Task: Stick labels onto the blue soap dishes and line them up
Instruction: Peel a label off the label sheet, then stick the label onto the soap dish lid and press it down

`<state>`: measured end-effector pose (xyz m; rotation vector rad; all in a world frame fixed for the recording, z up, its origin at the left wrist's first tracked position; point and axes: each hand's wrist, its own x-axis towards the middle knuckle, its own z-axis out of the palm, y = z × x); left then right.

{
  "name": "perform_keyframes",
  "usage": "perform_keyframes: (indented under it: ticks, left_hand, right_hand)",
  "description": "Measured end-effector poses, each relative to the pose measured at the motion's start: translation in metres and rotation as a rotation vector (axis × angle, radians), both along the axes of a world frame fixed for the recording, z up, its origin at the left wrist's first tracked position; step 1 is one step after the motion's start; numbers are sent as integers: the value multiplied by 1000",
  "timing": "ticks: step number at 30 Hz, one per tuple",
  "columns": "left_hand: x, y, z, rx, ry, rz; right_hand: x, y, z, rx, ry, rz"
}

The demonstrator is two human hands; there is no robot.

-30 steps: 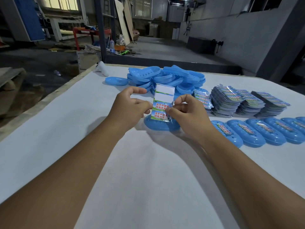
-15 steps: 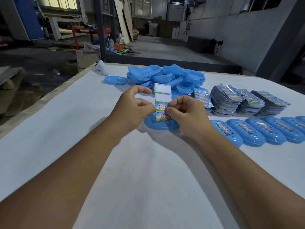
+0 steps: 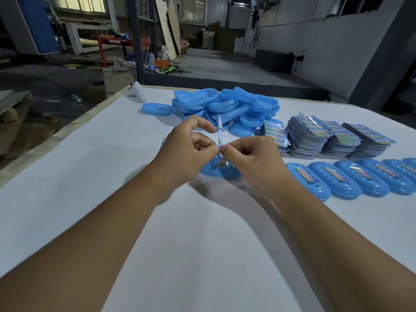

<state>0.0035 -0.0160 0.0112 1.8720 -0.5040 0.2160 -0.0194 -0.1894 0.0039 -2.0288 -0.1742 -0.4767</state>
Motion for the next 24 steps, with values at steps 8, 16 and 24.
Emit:
perform_keyframes:
  ticks: [8,16,24]
  left_hand:
    - [0,-1,0,39,-31,15]
    - [5,4,1,15,42,168]
    - [20,15,1,81,229,318]
  right_hand:
    - [-1,4,2,-2,3,-32]
    - [3,1,2,38,46,-81]
    - [10,-7,1,122,144,-145]
